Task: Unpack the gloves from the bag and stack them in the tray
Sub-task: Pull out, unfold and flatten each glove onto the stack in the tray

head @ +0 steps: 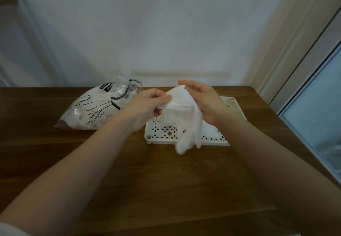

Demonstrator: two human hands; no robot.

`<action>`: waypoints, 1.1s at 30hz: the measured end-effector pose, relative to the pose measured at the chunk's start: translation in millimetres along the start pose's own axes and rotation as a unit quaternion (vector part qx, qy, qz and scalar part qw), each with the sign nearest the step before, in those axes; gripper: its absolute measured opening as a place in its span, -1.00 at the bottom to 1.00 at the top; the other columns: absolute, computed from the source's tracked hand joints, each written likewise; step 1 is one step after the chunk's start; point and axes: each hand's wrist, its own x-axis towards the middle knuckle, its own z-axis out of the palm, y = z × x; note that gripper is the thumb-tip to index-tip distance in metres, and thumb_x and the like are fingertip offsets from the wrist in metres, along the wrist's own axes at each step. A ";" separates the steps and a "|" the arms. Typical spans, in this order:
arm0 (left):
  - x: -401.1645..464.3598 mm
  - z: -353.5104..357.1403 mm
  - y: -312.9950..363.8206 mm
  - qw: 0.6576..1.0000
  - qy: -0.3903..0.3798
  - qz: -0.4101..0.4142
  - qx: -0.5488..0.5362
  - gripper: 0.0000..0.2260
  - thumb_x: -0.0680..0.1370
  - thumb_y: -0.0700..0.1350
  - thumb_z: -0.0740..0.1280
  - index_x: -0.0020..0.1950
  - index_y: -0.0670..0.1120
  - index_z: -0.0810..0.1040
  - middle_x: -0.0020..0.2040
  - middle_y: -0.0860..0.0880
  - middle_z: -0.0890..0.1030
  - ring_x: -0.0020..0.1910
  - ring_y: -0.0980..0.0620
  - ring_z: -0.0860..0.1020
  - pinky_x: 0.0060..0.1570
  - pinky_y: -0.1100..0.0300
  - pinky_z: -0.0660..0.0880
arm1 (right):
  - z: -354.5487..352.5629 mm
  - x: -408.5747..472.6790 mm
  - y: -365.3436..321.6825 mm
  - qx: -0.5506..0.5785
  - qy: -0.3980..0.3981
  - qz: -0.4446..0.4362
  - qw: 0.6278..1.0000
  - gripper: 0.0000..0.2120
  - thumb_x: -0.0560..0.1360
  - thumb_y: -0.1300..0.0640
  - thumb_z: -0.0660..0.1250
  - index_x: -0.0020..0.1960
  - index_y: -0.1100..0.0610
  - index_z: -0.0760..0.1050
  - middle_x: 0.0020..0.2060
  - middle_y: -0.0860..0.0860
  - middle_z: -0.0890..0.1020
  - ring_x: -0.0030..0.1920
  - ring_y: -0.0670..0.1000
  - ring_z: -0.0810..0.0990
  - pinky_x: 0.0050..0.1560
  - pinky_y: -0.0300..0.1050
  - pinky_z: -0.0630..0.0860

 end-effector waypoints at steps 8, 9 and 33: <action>6.2 1.6 2.0 0.987 0.030 0.046 -0.149 -0.63 0.44 -0.51 0.14 -0.03 -0.06 0.46 -0.04 -0.12 0.45 -0.13 -0.03 0.48 -0.24 0.18 0.50 | -30.3 -11.3 -12.7 -0.173 -0.133 0.131 0.967 -0.79 0.47 0.06 0.37 -0.05 0.21 0.62 -0.20 0.09 0.68 -0.18 0.03 0.64 -0.07 -0.06 0.56; 6.5 3.4 1.7 0.985 0.022 0.034 -0.167 -0.56 0.42 -0.54 0.10 0.02 -0.04 0.47 -0.03 -0.13 0.45 -0.14 -0.03 0.48 -0.26 0.19 0.51 | -32.7 -11.0 -11.3 -0.152 -0.156 0.129 0.967 -0.82 0.45 0.11 0.37 -0.04 0.21 0.61 -0.19 0.08 0.67 -0.17 0.02 0.63 -0.07 -0.08 0.56; 55.6 30.8 0.8 0.989 -0.063 -0.099 0.095 -0.92 0.50 -0.12 0.34 -0.11 -0.12 0.54 -0.10 -0.04 0.60 -0.09 0.00 0.56 -0.14 0.17 0.48 | -117.3 9.8 -9.1 -0.223 -0.152 0.142 0.952 -0.89 0.48 0.19 0.34 -0.01 0.15 0.57 -0.19 -0.08 0.62 -0.19 -0.11 0.49 -0.15 -0.20 0.33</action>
